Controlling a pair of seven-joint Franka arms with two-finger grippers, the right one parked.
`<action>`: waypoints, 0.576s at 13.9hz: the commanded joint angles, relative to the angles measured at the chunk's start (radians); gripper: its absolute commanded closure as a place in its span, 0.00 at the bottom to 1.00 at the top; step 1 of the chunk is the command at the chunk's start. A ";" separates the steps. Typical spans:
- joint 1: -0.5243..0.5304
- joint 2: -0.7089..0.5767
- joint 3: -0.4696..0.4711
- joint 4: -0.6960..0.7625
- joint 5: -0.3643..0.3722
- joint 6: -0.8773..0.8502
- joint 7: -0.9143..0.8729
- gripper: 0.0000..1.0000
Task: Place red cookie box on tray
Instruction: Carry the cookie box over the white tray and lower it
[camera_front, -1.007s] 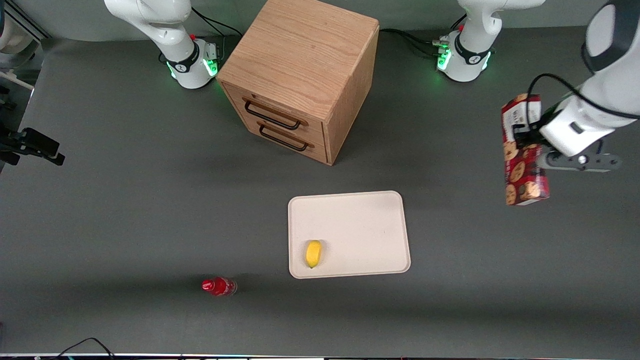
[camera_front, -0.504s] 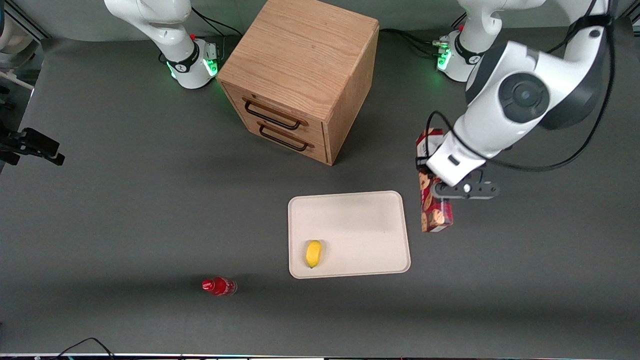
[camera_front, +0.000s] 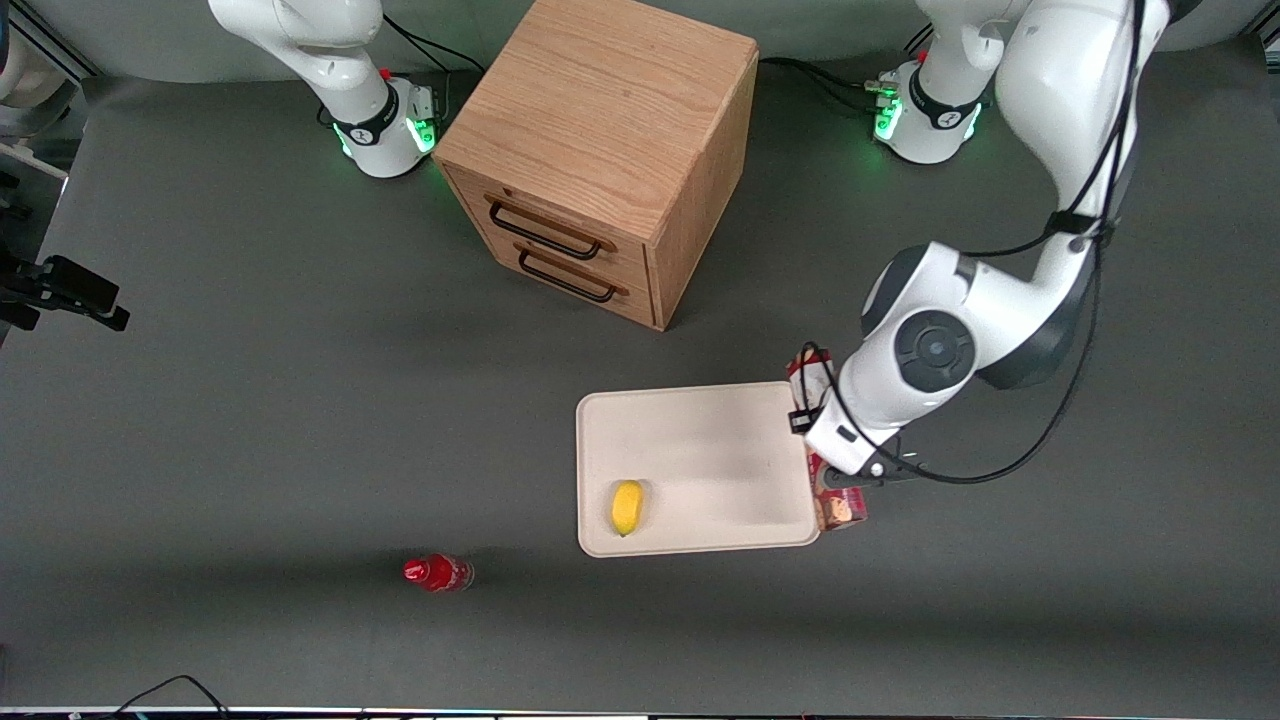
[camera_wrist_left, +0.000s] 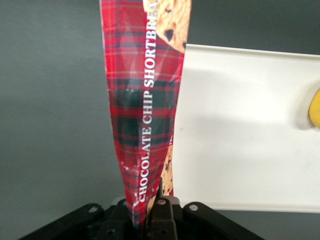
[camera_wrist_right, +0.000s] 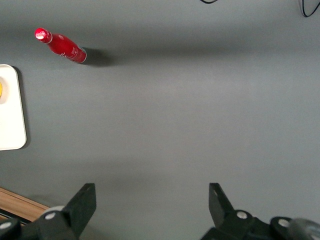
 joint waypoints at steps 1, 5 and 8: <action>-0.043 0.058 0.003 0.048 0.050 0.039 -0.062 1.00; -0.048 0.137 0.003 0.047 0.150 0.154 -0.116 1.00; -0.048 0.177 0.003 0.045 0.167 0.203 -0.118 1.00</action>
